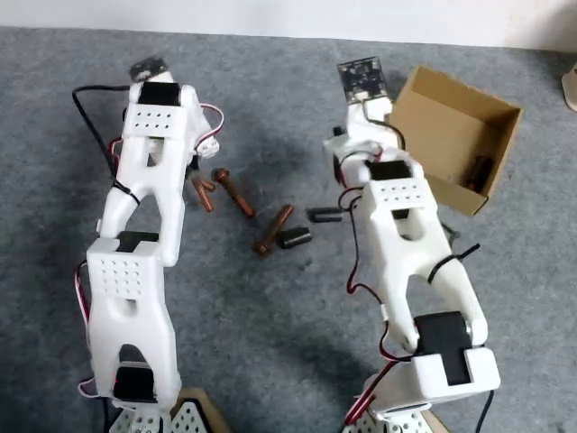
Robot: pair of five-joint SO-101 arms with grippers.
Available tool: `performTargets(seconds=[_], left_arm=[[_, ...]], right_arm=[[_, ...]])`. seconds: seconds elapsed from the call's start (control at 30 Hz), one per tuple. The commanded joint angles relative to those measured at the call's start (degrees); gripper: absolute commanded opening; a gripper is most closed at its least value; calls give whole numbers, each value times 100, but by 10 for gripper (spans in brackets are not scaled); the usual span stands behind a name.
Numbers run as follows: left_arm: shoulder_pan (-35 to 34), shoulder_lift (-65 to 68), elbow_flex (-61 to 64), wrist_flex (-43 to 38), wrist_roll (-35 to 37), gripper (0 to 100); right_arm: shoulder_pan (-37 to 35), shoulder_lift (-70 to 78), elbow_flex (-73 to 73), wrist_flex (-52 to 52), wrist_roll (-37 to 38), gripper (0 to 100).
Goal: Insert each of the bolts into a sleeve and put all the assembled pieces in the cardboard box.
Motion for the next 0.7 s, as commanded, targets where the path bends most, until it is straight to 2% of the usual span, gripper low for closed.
performTargets(seconds=[0.0, 0.2, 0.3, 0.37, 0.67], left_arm=[[127, -154, -295, -299, -308, 5], [127, -180, -303, -325, -299, 5], [207, -189, -312, -149, -308, 5], [268, -312, -303, -9, -299, 5], [567, -1007, -286, -149, -308, 5]], right_arm=[[-189, -338, -330, -145, 0, 4], [-154, -497, -338, -171, -97, 5], [-189, -998, -84, -163, -651, 5], [-224, -1429, 136, -251, -721, 5], [-259, -2862, 2703, -2738, -712, 5]])
